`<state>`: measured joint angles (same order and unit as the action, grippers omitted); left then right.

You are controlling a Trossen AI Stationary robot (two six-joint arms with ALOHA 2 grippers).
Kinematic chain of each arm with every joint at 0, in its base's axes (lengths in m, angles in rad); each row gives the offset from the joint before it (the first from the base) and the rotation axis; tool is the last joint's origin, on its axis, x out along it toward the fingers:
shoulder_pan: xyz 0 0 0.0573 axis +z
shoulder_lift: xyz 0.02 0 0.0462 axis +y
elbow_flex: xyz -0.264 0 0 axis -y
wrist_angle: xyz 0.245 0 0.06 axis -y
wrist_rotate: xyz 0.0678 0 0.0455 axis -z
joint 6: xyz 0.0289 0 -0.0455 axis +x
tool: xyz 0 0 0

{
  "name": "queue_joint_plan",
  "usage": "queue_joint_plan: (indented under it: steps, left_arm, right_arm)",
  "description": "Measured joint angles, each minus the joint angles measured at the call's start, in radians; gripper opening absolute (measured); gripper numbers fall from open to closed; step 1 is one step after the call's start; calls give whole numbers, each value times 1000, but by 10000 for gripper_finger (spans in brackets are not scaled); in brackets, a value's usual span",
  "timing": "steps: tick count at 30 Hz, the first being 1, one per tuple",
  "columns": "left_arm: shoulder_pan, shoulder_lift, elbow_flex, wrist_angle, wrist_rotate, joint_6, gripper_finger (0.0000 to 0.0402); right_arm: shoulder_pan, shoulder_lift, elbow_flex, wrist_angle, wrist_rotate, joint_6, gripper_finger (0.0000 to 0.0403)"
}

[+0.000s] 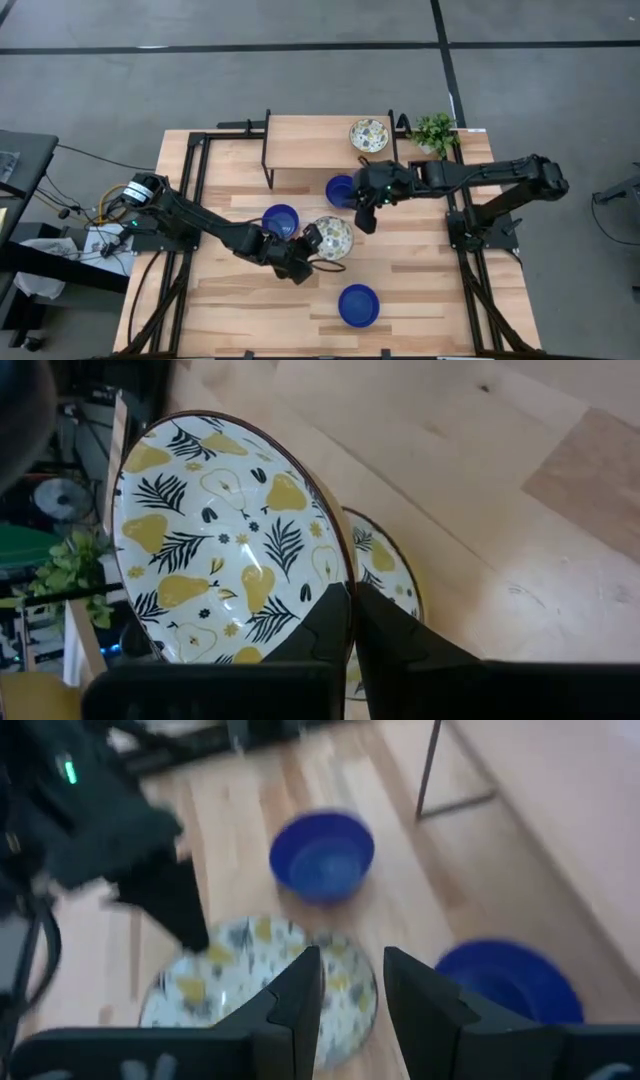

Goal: Pick & Place Mini bowls
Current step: Stack the bottom yellow patterned bowl on the yellow patterned bowl on the shelf

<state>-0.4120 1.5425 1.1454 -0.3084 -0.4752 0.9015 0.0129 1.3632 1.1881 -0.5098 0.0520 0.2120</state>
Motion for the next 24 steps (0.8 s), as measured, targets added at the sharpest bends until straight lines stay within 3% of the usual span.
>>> queue_joint_plan:
  steps: [6, 11, 24]
  left_arm:
    - [2, 0, 0, 3, 3, 12, 11]
    - [2, -1, 0, 7, 3, 12, 11]
    - [-1, -2, -1, 21, 2, -30, 9]
  right_arm:
    - [-25, 0, 0, 38, -66, -10, 101]
    - [-52, 5, 22, -157, -60, 3, 101]
    - [24, 301, 352, -512, -20, 16, 101]
